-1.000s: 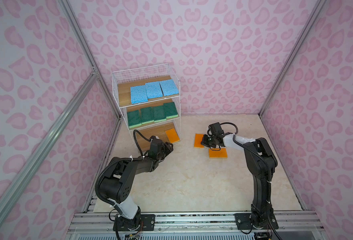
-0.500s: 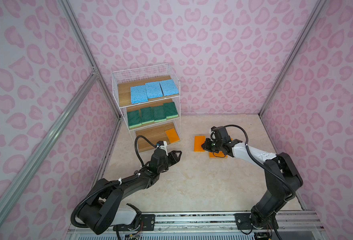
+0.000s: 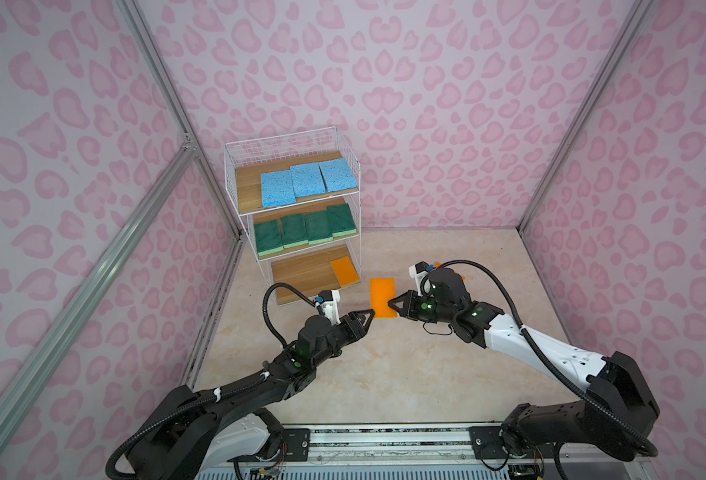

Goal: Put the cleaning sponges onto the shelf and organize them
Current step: 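Lift the orange sponge with the right gripper toward the withdrawing left gripper, then close the left gripper on the orange sponge held by the right gripper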

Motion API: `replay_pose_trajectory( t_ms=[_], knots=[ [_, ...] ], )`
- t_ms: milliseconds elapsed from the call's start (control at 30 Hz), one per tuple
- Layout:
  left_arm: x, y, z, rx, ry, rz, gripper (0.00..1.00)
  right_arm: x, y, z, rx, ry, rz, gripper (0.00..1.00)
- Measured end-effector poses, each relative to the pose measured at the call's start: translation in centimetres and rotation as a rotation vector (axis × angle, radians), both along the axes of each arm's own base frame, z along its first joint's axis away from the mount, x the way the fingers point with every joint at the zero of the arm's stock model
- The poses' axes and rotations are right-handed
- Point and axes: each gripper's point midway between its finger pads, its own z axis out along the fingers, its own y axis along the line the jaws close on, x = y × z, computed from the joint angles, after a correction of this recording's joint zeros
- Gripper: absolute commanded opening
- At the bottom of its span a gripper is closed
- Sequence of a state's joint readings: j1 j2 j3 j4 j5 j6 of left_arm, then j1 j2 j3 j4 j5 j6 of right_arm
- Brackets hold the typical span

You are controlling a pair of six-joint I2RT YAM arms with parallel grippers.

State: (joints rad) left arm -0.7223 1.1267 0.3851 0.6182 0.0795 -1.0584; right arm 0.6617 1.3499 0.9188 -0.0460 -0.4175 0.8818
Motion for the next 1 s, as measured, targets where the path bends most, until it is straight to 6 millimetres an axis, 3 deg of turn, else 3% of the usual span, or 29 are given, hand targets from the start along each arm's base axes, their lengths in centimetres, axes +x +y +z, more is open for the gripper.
replay_pose_trajectory(
  t_ms=[200,467,800,867,1000],
  knots=[
    [-0.4,0.6,2.9,-0.066,-0.059,0.017,0.42,-0.8,0.5,1.5,0.054,0.011,0.014,0.05],
    [-0.5,-0.2,3.3,-0.079,-0.058,-0.002,0.38,-1.0,1.1,2.5,0.099,0.011,0.032,0.04],
    [0.0,-0.6,3.1,-0.085,-0.051,-0.001,0.12,-0.2,1.4,1.8,0.090,0.029,0.026,0.05],
    [0.2,-0.6,2.8,-0.078,-0.042,0.004,0.16,-0.1,1.3,1.5,0.084,0.034,0.022,0.04],
    [0.4,-0.9,2.0,-0.072,-0.023,0.002,0.35,0.3,0.8,1.0,0.084,0.044,0.011,0.04]
  ],
)
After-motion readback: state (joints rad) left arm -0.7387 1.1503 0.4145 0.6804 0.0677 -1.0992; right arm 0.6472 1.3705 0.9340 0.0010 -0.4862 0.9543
